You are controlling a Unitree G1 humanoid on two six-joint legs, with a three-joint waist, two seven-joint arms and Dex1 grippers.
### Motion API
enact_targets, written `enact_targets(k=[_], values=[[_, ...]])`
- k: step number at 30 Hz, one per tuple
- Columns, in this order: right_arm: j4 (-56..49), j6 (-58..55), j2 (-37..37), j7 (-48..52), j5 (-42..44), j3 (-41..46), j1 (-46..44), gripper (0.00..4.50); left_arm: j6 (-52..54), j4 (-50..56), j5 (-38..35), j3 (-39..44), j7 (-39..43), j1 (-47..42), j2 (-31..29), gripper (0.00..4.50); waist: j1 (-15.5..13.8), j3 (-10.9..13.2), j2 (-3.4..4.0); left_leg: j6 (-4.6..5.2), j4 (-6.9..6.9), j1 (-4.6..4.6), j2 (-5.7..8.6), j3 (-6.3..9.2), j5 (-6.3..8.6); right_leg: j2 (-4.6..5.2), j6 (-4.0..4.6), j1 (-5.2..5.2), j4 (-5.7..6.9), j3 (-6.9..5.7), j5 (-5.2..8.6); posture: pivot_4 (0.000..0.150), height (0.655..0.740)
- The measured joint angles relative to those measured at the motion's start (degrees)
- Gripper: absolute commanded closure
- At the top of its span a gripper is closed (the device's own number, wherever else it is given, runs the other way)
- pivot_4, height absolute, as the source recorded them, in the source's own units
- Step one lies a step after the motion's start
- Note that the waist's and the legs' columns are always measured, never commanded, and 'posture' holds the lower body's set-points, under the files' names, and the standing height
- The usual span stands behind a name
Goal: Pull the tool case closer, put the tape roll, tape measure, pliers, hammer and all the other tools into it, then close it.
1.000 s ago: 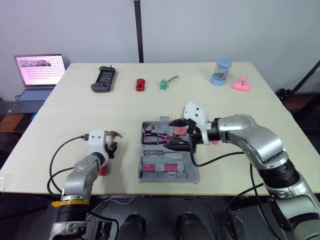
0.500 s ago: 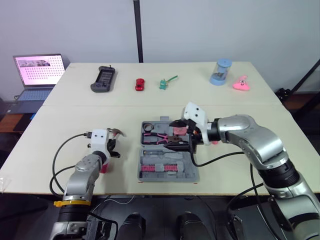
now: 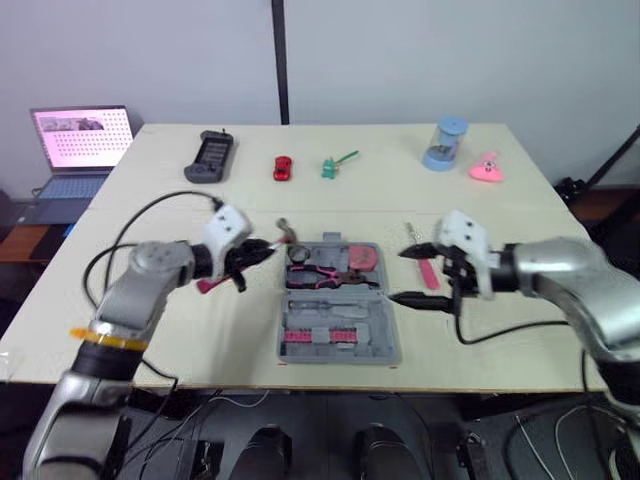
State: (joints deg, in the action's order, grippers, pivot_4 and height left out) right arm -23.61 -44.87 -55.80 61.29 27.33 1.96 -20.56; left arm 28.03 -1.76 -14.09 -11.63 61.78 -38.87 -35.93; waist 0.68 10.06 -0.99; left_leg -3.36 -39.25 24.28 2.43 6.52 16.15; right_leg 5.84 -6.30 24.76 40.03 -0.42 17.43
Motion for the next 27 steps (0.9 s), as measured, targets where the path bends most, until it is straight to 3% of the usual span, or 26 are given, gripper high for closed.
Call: enact_targets(k=[3, 8, 17, 27], values=[[-4.3, -2.2, -2.0, 0.1, 2.8, 4.4, 5.7, 0.0, 1.9, 0.0, -0.3, -5.4, 7.4, -4.9, 0.3, 4.31, 0.5, 0.0, 0.02, 0.05, 0.0, -0.09, -0.05, -0.1, 0.02, -0.06, 0.0, -0.01, 0.04, 0.06, 0.0, 0.15, 0.6741], [-10.3, -5.9, -2.3, -1.7, 6.2, 9.4, 11.7, 0.0, 6.6, -2.7, 1.2, -13.2, 12.7, -9.6, 3.0, 4.31, 0.2, 0.0, 0.02, 0.07, -0.01, -0.16, -0.13, -0.04, 0.02, -0.21, 0.01, -0.1, 0.06, 0.09, 0.01, 0.15, 0.6741], [-16.1, -10.5, -2.3, -7.3, 9.8, 13.7, 17.4, 0.0, 13.1, -8.6, 7.4, -22.0, 9.6, -13.9, 13.0, 4.33, 0.2, 0.0, -0.03, 0.1, -0.07, -0.2, -0.11, 0.0, 0.03, -0.21, 0.0, -0.18, 0.04, 0.09, 0.02, 0.15, 0.6741], [-16.4, -11.1, -2.3, -10.7, 10.7, 11.6, 15.9, 0.0, 15.4, -15.6, 11.3, -23.6, 5.7, -14.9, 17.6, 4.49, 0.0, 0.0, -0.03, 0.1, -0.07, -0.22, -0.11, 0.0, 0.03, -0.19, 0.0, -0.2, 0.05, 0.09, 0.02, 0.15, 0.6741]])
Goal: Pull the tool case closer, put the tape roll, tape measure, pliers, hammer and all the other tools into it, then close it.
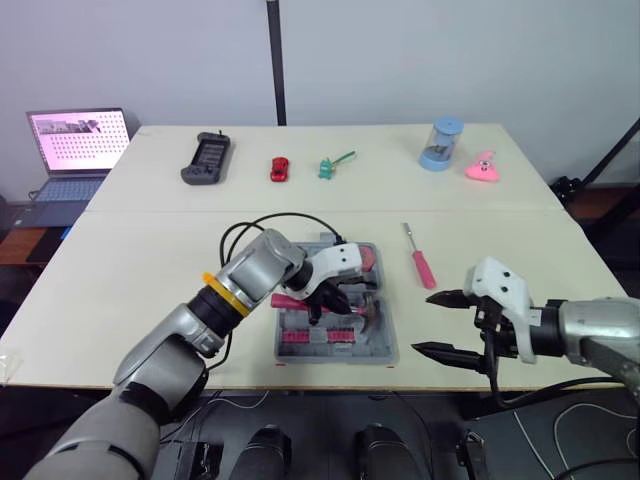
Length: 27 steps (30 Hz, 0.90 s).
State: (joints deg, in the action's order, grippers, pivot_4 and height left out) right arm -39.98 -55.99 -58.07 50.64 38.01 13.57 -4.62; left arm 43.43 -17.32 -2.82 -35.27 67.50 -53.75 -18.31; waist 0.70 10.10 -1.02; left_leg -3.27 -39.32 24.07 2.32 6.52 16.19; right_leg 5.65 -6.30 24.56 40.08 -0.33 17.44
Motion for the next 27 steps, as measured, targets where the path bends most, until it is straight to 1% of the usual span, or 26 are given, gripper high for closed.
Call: enact_targets(k=[5, 15, 27], values=[[1.0, -0.1, 0.0, -1.0, 0.1, -2.2, -1.0, 0.0, -0.1, -1.5, 1.0, 0.0, -1.3, 0.5, 2.3, 4.49, 0.0, 0.0, 0.0, 0.0, 0.0, 0.0, 0.0, 0.0, 0.0, 0.01, 0.0, 0.0, 0.0, 0.0, 0.0, 0.15, 0.6741], [1.1, -0.1, 0.2, -2.9, 0.5, -4.0, -2.5, 0.0, -0.4, -5.8, 1.5, 0.0, -2.8, 1.2, 5.1, 4.49, -0.1, 0.0, 0.0, 0.0, 0.0, -0.01, 0.0, 0.0, 0.0, 0.01, 0.0, 0.0, 0.0, 0.0, 0.0, 0.15, 0.6741], [2.1, 0.1, 0.2, -3.7, 0.5, -5.6, -3.4, 0.0, -1.3, -6.9, 1.6, 0.2, -3.0, 1.1, 5.6, 4.49, 0.0, 0.0, 0.01, 0.0, -0.01, -0.01, 0.01, 0.0, 0.0, 0.01, 0.0, 0.0, 0.01, 0.0, 0.0, 0.15, 0.6741]])
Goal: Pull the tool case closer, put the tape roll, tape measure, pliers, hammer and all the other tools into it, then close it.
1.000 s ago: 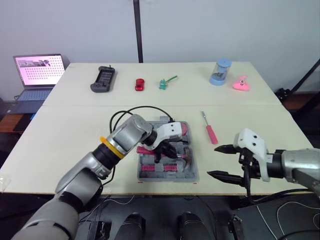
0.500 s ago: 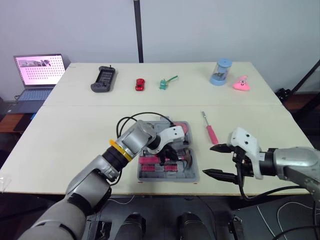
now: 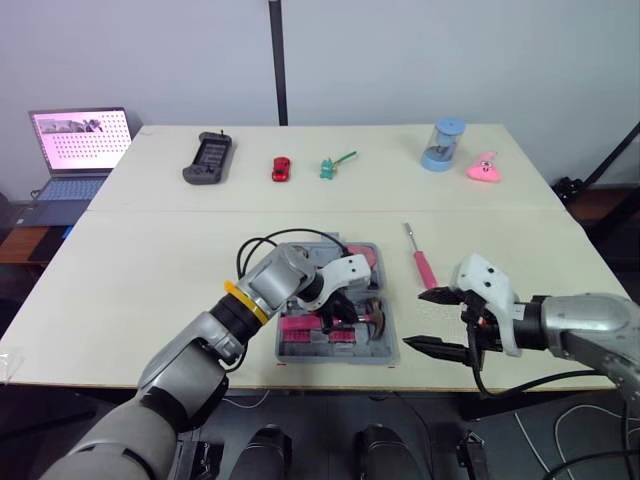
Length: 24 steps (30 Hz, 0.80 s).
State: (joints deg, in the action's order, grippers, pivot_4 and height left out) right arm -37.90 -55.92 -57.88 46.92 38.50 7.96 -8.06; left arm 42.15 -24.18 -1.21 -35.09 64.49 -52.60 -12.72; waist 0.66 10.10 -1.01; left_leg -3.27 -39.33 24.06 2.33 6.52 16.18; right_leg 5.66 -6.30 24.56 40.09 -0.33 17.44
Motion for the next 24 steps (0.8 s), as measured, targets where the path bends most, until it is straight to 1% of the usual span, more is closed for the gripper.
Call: enact_targets(k=[11, 19, 21, 23, 24], values=[[0.1, 0.0, 0.1, -0.6, 0.0, -0.8, -0.9, 0.0, -1.2, -2.6, 0.7, 0.1, 0.1, -1.1, 1.5, 4.49, 0.0, 0.0, 0.0, 0.0, -0.02, 0.0, 0.01, 0.0, 0.0, 0.0, 0.0, 0.0, 0.01, 0.0, 0.0, 0.15, 0.6741], [0.1, 0.0, 0.1, -0.9, 0.0, -0.8, -0.9, 0.0, -1.6, -2.9, 1.0, 0.0, 0.3, -1.3, 1.5, 4.49, 0.0, 0.0, 0.0, 0.0, -0.03, 0.0, 0.01, 0.0, 0.0, 0.0, 0.0, 0.0, 0.02, 0.0, 0.0, 0.15, 0.6741], [0.1, 0.0, 0.1, -0.9, 0.0, -0.8, -0.9, 0.0, -2.2, -3.0, 1.5, 0.0, 0.1, -1.3, 1.5, 3.46, 0.0, 0.0, 0.0, 0.0, -0.03, 0.0, 0.01, 0.0, 0.0, 0.0, 0.0, 0.0, 0.02, 0.0, 0.0, 0.15, 0.6741], [0.1, 0.1, 0.1, -0.9, 0.0, -0.8, -0.9, 0.0, -2.9, -2.9, 1.8, 0.1, 0.0, -1.5, 1.3, 2.78, 0.0, 0.0, 0.0, 0.0, -0.03, 0.0, 0.01, 0.0, 0.0, 0.0, 0.0, 0.0, 0.02, 0.0, 0.0, 0.15, 0.6741], [0.1, 0.1, 0.1, -0.9, 0.0, -0.8, -0.9, 0.0, -3.1, -2.8, 1.9, 0.1, 0.0, -1.6, 1.1, 2.29, 0.0, 0.0, 0.0, 0.0, -0.03, 0.0, 0.01, 0.0, 0.0, 0.0, 0.0, 0.0, 0.02, 0.0, 0.0, 0.15, 0.6741]])
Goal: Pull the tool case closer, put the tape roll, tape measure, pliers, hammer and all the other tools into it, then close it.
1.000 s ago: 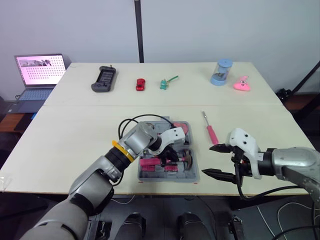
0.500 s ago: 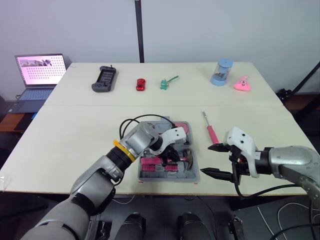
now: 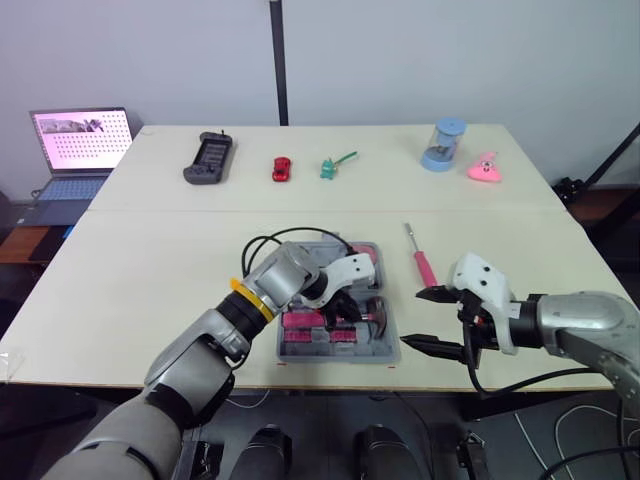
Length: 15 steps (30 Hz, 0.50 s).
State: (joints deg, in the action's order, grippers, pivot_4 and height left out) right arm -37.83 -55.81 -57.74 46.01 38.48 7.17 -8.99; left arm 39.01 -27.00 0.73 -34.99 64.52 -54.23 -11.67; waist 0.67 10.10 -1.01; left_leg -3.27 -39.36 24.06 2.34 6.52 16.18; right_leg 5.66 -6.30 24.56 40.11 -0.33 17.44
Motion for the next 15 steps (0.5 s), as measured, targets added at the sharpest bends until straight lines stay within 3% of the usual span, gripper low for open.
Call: enact_targets(k=[4, 13, 15], values=[[0.3, 0.3, 0.0, 0.3, 0.0, 0.0, 0.0, 0.0, -0.5, 0.9, -0.1, 0.1, 0.8, -0.1, -0.7, 0.28, 0.0, 0.0, 0.0, 0.0, 0.0, -0.01, 0.0, 0.0, 0.0, 0.0, 0.0, 0.0, 0.01, 0.0, 0.0, 0.15, 0.6741], [2.8, 2.5, -1.9, 2.8, -1.2, 0.2, 0.6, 0.0, 0.5, 16.1, -3.7, 6.9, 3.1, 5.0, -9.9, 0.28, 0.1, 0.0, 0.06, 0.02, -0.05, -0.03, -0.07, -0.01, 0.01, -0.01, 0.0, -0.01, 0.02, 0.03, 0.0, 0.15, 0.6741], [3.4, 2.9, -1.9, 3.3, -1.4, -0.1, 0.2, 0.0, -2.8, 17.4, -5.2, 9.3, 2.6, 8.6, -10.2, 0.79, 0.1, 0.0, 0.06, 0.01, -0.1, -0.03, -0.07, -0.01, 0.01, 0.0, 0.01, -0.02, 0.03, 0.03, 0.0, 0.15, 0.6741]])
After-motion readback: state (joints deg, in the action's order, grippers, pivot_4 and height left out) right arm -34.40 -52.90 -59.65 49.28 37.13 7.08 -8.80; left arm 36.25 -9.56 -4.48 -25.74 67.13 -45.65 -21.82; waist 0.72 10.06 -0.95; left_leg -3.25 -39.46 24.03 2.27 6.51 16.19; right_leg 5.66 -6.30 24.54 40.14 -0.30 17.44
